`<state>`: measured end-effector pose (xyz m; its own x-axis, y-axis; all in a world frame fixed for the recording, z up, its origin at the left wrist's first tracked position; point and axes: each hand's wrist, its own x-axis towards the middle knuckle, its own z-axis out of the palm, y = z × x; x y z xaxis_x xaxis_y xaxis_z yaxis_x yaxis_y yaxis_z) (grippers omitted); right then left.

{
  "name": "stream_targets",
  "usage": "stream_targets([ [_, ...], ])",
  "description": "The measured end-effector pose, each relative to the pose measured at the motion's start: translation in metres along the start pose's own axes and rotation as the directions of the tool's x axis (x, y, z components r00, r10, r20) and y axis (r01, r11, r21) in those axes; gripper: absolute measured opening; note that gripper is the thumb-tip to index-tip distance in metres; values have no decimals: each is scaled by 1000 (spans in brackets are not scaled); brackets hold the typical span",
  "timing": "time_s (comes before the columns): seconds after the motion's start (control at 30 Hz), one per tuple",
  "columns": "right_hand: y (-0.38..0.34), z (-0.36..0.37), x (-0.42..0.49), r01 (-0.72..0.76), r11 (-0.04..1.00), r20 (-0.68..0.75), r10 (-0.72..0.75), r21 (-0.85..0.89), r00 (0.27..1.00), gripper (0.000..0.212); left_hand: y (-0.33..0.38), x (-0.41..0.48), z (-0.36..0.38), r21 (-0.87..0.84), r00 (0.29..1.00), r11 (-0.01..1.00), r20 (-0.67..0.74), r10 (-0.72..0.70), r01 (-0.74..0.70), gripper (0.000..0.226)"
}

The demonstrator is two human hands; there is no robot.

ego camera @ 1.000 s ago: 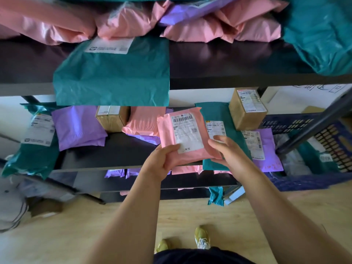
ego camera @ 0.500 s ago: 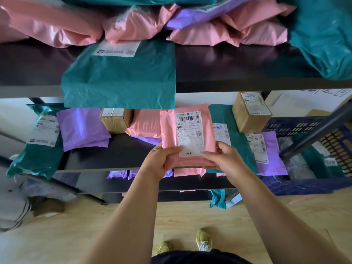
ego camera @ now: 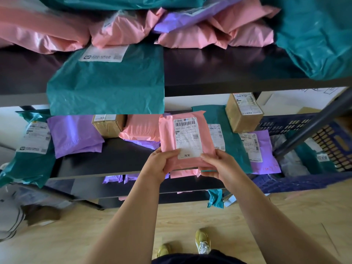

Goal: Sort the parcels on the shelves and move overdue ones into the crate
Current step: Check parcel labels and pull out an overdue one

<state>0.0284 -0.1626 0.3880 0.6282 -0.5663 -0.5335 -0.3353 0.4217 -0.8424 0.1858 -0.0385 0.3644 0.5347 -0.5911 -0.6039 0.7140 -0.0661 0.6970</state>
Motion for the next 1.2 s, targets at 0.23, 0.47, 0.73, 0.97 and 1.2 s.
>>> stream_targets([
  [0.23, 6, -26, 8, -66, 968, -88, 90, 240, 992, 40, -13, 16, 37, 226, 995, 974, -100, 19, 4, 45],
  [0.47, -18, -56, 37, -17, 928, -167, 85, 371, 982, 31, -16, 28, 83, 430, 998, 902, -54, -14, 35, 46],
  [0.73, -31, -80, 77, -128, 849, -138, 228, 513, 964, 15, -18, 53, 106, 402, 995, 916, -89, 40, -1, 76],
  [0.97, -43, -84, 90, -116, 807, -86, 202, 580, 976, 15, -8, 44, 120, 350, 996, 936, -84, 12, 19, 69],
  [1.2, -38, -83, 96, -159, 873, -211, 282, 461, 936, 8, -6, 33, 99, 308, 973, 946, -230, -28, 100, 41],
])
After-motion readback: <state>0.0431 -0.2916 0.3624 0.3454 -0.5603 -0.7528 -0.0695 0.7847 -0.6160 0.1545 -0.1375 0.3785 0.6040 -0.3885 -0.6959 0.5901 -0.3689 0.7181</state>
